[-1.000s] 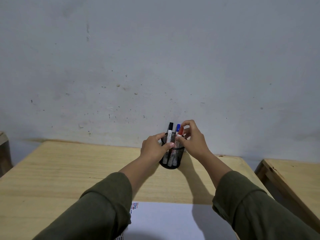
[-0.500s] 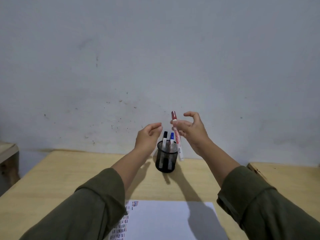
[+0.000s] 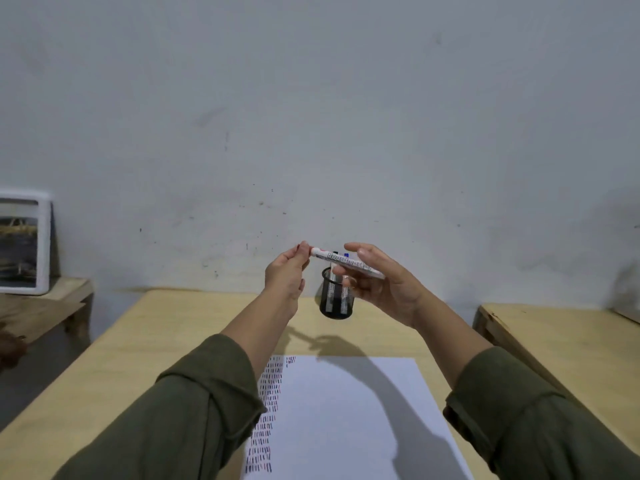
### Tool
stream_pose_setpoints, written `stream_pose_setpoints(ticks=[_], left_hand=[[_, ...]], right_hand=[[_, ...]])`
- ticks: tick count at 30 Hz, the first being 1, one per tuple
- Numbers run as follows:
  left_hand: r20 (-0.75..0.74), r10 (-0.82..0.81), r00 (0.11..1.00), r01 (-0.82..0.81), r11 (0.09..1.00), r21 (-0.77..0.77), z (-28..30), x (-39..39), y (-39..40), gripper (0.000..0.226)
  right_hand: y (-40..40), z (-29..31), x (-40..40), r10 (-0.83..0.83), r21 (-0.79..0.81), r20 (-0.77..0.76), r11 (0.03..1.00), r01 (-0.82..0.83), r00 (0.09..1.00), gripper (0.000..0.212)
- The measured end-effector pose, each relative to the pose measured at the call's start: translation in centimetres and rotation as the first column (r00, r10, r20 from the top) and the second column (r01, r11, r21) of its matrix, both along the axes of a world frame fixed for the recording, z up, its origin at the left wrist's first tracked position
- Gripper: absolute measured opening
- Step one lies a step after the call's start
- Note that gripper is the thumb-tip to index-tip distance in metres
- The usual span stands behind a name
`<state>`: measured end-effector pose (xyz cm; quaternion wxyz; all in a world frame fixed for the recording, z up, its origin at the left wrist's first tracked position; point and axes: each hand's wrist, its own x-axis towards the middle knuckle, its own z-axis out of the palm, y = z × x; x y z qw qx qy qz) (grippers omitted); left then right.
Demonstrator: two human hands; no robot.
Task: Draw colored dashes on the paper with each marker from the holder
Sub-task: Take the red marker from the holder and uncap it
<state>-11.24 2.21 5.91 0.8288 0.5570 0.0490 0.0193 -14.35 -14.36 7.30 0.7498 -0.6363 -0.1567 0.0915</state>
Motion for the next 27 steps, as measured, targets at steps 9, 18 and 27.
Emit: stream_pose_setpoints(ticks=[9, 18, 27], left_hand=[[0.062, -0.078, 0.995, 0.078, 0.997, 0.002, 0.7, -4.1, -0.7, 0.016], [0.22, -0.218, 0.951, 0.259, 0.949, -0.182, 0.4, -4.2, 0.3, 0.025], [0.165, -0.058, 0.984, 0.073, 0.994, -0.086, -0.2, -3.0, 0.2, 0.012]], right_hand=[[2.6, -1.2, -2.2, -0.119, 0.244, 0.003, 0.963, 0.115, 0.993, 0.017], [3.6, -1.1, -1.8, -0.093, 0.374, -0.061, 0.921, 0.109, 0.994, 0.017], [4.1, -1.7, -1.0, -0.089, 0.396, -0.028, 0.914, 0.093, 0.996, 0.018]])
